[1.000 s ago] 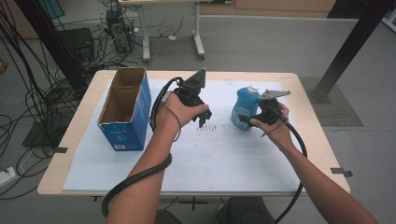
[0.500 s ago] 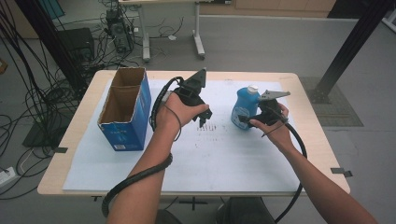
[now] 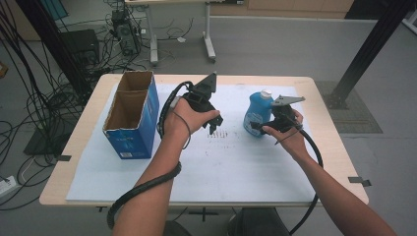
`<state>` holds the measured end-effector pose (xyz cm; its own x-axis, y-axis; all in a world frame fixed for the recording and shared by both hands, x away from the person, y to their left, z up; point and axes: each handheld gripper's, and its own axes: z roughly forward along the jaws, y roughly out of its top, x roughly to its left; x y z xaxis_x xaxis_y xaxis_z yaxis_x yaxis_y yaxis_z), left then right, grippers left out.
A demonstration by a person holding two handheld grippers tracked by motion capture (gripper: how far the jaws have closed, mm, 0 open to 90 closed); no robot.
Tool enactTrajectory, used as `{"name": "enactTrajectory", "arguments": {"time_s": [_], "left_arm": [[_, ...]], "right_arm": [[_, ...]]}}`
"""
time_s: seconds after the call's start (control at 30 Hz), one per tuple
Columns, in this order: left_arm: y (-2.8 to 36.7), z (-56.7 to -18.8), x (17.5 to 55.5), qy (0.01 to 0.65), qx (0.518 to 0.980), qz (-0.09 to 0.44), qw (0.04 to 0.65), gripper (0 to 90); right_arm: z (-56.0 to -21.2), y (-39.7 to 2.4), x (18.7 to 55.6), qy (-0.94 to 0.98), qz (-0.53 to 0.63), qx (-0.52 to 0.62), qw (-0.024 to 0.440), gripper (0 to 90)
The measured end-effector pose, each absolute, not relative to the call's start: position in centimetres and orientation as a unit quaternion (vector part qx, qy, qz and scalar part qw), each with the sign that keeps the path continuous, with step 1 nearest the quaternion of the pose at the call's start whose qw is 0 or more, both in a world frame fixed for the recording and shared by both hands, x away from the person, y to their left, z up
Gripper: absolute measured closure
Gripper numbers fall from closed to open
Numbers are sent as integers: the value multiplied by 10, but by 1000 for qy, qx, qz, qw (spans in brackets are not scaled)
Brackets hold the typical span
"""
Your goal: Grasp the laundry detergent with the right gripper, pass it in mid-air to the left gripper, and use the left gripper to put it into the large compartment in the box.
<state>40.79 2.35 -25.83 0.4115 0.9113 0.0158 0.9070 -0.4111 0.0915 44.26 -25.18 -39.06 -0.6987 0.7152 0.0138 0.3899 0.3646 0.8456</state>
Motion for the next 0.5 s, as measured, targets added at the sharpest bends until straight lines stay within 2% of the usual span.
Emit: {"name": "enactTrajectory", "arguments": {"time_s": [0.5], "left_arm": [[22, -259, 408, 539, 841, 31, 35, 71]], "right_arm": [[-390, -253, 443, 806, 446, 342, 184, 20]]}}
